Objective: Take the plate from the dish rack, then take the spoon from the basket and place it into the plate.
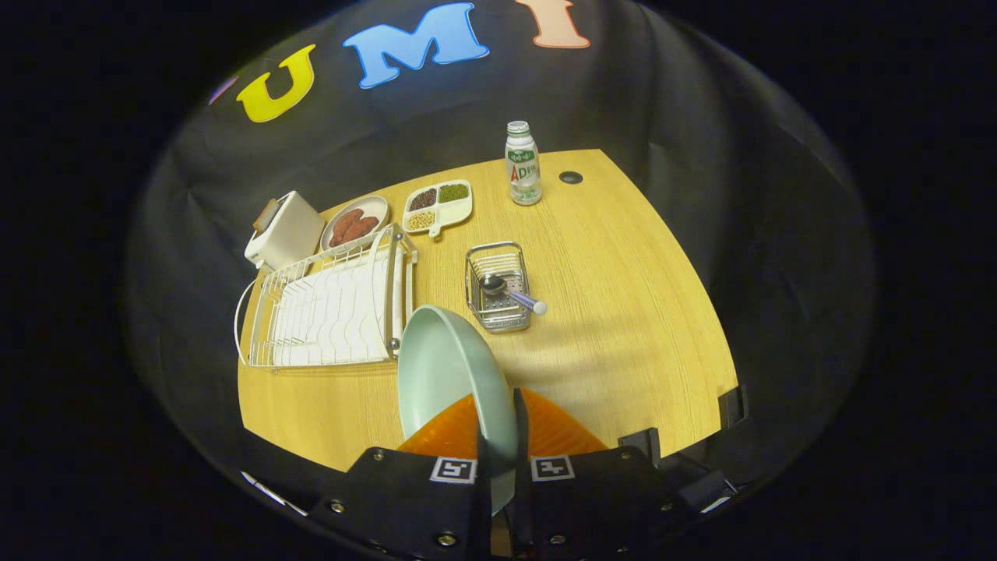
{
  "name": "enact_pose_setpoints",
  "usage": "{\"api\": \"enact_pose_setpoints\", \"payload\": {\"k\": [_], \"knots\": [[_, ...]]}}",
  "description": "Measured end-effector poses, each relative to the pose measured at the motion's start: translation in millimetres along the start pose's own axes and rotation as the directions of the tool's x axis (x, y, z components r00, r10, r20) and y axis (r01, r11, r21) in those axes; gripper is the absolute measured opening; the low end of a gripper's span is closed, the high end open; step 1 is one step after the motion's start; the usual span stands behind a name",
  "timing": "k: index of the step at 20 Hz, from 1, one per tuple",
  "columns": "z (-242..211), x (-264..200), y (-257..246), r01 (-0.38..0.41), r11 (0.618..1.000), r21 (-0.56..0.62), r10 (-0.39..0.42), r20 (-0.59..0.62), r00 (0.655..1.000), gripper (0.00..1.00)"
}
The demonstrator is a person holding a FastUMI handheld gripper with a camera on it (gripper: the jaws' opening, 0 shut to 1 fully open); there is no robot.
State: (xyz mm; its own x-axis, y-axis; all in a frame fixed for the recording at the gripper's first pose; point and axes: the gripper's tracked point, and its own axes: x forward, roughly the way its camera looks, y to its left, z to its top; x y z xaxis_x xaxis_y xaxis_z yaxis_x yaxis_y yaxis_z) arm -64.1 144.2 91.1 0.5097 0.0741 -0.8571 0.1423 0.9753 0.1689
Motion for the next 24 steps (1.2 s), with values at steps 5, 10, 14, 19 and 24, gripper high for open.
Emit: {"api": "enact_pose_setpoints", "payload": {"k": [5, 10, 14, 19, 24], "knots": [[-32.6, 16.0, -15.5, 0.000, 1.000, 0.005, 0.000, -0.068, 0.998, 0.11], [-47.0, 28.1, -19.2, -0.001, 1.000, 0.020, 0.003, -0.107, 0.994, 0.11], [-53.4, 33.8, -10.7, -0.020, 1.000, 0.019, 0.022, -0.110, 0.994, 0.11], [-56.8, 51.8, 8.3, -0.081, 0.995, 0.055, 0.086, -0.092, 0.992, 0.11], [-70.0, 70.3, 21.6, -0.147, 0.988, 0.053, 0.151, -0.097, 0.984, 0.11]]}}
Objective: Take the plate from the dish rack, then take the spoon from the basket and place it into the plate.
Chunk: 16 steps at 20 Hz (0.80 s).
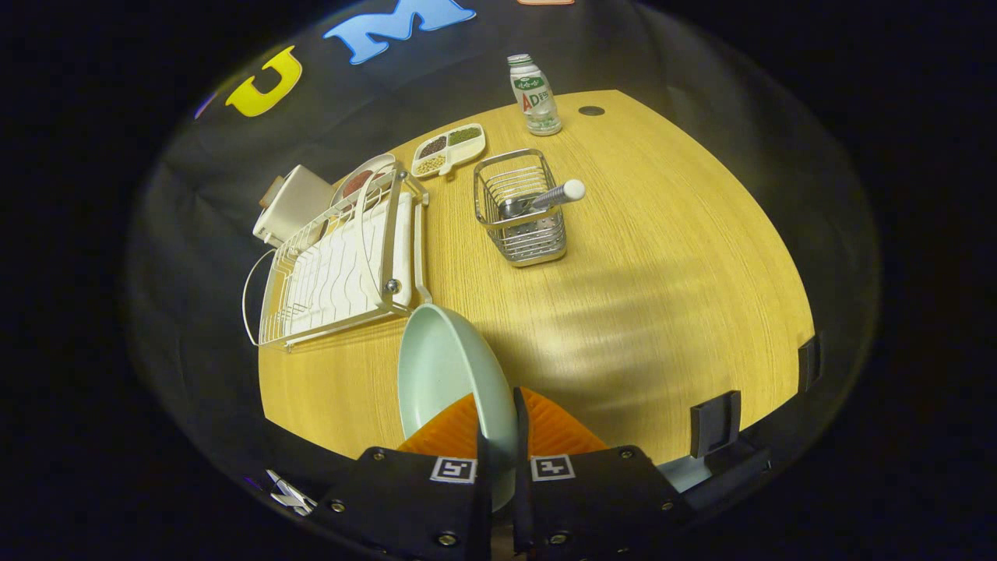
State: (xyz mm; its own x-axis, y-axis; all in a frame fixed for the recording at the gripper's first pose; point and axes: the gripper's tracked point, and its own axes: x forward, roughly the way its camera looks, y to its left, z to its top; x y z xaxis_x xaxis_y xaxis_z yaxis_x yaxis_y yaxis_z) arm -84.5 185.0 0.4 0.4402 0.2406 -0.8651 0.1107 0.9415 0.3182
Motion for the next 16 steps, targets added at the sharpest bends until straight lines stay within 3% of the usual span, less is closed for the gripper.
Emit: {"api": "enact_pose_setpoints", "payload": {"k": [2, 5, 9, 13, 16], "knots": [[-1.5, 10.4, -1.8, 0.000, 1.000, -0.031, 0.000, 0.015, 1.000, 0.11], [-5.3, 24.3, 0.6, -0.058, 0.998, -0.008, 0.058, 0.014, 0.998, 0.14], [-2.5, 39.6, -25.9, -0.005, 1.000, -0.030, 0.007, 0.056, 0.998, 0.18], [-9.4, 52.0, -29.4, -0.058, 0.998, -0.016, 0.059, 0.065, 0.996, 0.18], [10.7, 24.7, -29.3, -0.033, 0.995, -0.092, 0.051, 0.195, 0.980, 0.19]]}}
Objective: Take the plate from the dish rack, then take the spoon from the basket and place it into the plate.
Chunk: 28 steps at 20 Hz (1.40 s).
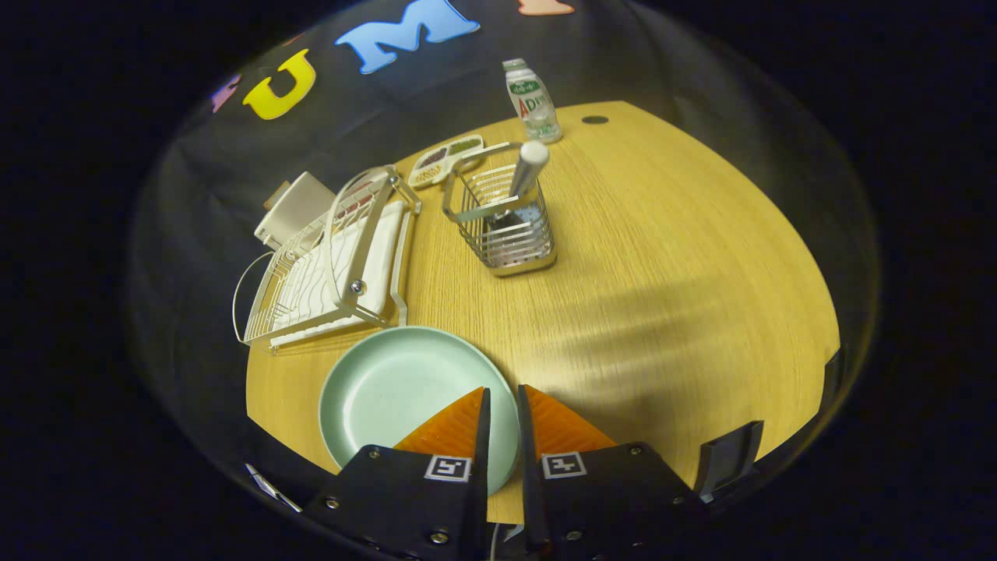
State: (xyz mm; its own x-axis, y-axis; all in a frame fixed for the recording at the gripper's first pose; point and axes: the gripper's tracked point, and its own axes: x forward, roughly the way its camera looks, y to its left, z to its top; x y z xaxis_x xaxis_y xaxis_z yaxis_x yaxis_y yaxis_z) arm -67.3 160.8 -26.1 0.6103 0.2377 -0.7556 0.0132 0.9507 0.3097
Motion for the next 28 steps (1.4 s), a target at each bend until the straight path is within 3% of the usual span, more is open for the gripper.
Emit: {"api": "enact_pose_setpoints", "payload": {"k": [1, 3, 5, 8, 12, 17, 28], "knots": [[8.8, -10.7, 1.7, 0.001, 0.999, -0.052, 0.001, 0.049, 0.999, 0.23], [32.3, -32.7, 1.6, 0.049, 0.984, -0.170, -0.021, 0.164, 0.986, 0.42], [58.2, -54.9, 9.2, 0.083, 0.963, -0.257, -0.003, 0.298, 0.954, 0.51], [84.8, -82.4, 14.2, 0.139, 0.939, -0.315, 0.016, 0.445, 0.895, 0.82], [107.1, -107.8, 25.0, 0.150, 0.915, -0.374, 0.097, 0.565, 0.819, 0.82], [136.6, -131.8, 22.7, 0.192, 0.904, -0.381, 0.151, 0.706, 0.691, 0.82], [152.3, -111.4, -0.2, 0.177, 0.942, -0.286, 0.129, 0.793, 0.595, 0.81]]}}
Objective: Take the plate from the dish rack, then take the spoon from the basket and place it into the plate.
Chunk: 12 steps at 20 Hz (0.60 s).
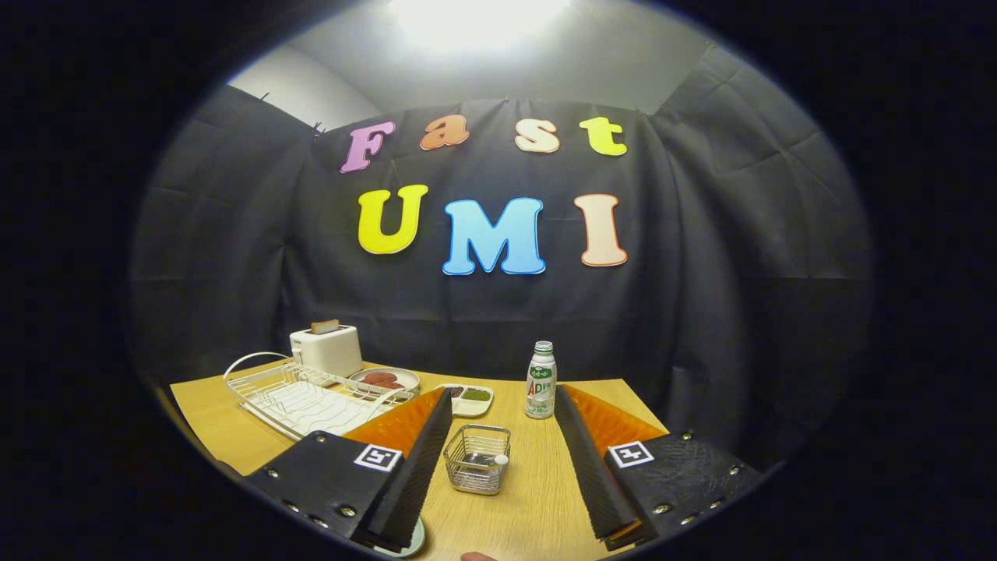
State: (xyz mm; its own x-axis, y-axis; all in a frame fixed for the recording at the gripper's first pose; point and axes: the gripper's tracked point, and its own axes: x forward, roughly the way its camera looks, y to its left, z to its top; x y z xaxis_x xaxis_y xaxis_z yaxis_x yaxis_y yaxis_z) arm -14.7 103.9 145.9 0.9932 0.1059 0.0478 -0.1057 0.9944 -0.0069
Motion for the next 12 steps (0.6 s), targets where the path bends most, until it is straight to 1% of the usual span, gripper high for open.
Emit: {"api": "enact_pose_setpoints", "payload": {"k": [6, 11, 12], "knots": [[-39.7, 31.4, -8.2, 0.033, 0.999, 0.043, -0.032, -0.019, 0.999, 0.81], [-79.1, 52.0, -4.6, 0.022, 0.999, 0.049, -0.018, -0.075, 0.997, 0.81], [-85.5, 54.5, -4.3, 0.023, 0.999, 0.043, -0.019, -0.094, 0.995, 0.74]]}}
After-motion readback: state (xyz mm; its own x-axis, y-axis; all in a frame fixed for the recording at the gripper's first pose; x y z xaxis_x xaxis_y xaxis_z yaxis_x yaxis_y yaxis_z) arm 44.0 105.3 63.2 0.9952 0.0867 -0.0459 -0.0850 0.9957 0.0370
